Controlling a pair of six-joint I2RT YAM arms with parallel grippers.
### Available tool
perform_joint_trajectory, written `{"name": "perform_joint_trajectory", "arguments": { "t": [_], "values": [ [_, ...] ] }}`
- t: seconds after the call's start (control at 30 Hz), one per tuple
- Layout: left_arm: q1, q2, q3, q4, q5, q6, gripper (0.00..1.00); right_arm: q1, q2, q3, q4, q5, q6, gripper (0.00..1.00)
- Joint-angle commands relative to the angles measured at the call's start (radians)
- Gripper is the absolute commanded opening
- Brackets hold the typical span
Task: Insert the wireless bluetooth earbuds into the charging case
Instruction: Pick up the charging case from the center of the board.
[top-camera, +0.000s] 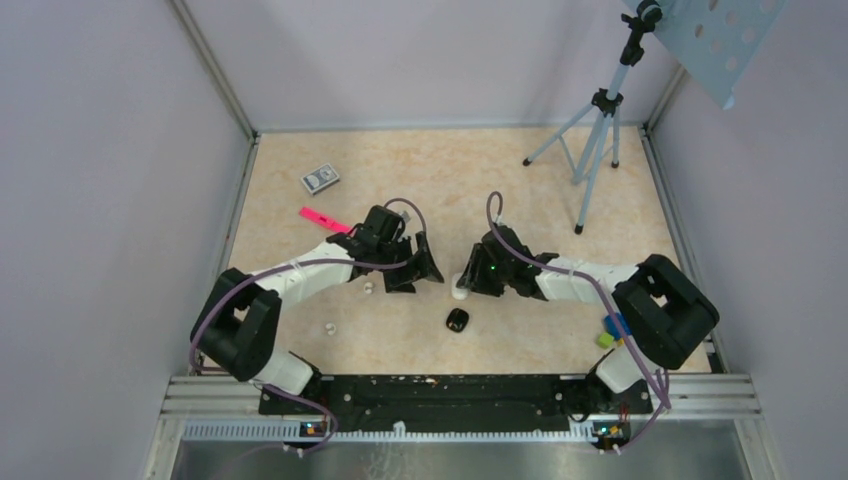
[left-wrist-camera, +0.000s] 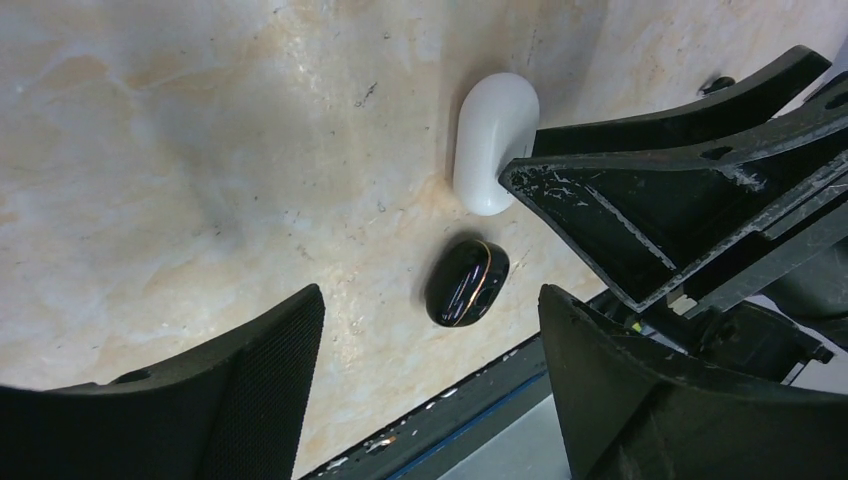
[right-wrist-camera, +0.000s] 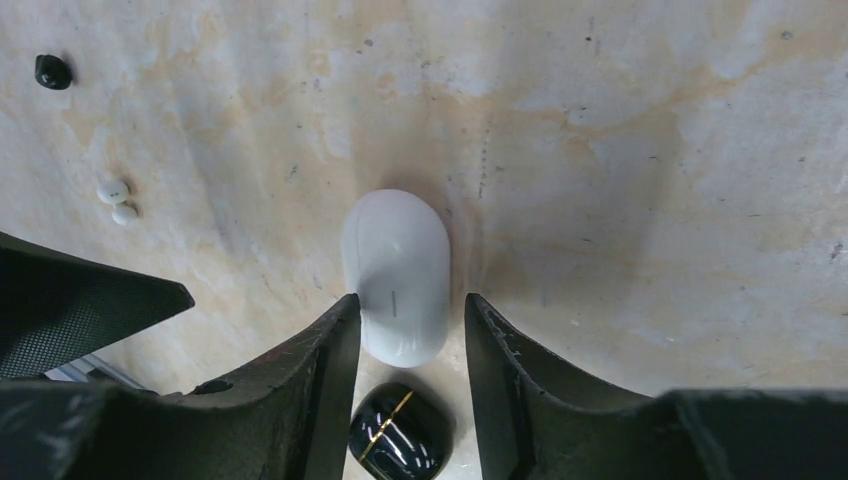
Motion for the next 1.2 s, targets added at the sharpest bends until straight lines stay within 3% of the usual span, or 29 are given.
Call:
{"name": "perform_joint_trajectory", "arguments": {
  "t": [0.0,0.23,0.57,0.9,0.93,0.97,1.17],
  "values": [
    [-0.001,0.022,-0.001,0.089,0.040,-0.044,0.83,-0.016,0.022,-0.012,0.064,-0.012,0.015,0.47],
    [-0.003,-0.041,-0.010,0.135,0.010,-0.019,0.86,-0.016,0.046,-0.029,0.103,-0.030,0.020,0.48],
    [-0.010,-0.079,-0.046,0.223,0.024,-0.011,0.86,-0.016,0.041,0.011,0.063,-0.026,0.006,0.27],
    [-0.010,-0.039,-0.043,0.201,0.028,-0.001,0.85,-0.017,-0.030,-0.004,0.039,0.001,-0.006,0.18],
    [-0.010,-0.037,-0.039,0.194,0.025,0.004,0.85,-0.018,-0.034,-0.008,0.042,-0.002,-0.005,0.13],
    [-0.010,-0.034,-0.033,0.188,0.024,0.009,0.85,-0.018,-0.038,-0.011,0.043,-0.007,-0.006,0.00],
    [-0.004,-0.003,-0.026,0.172,-0.007,0.049,0.86,-0.017,-0.065,0.003,0.012,0.002,-0.030,0.00]
  ]
}}
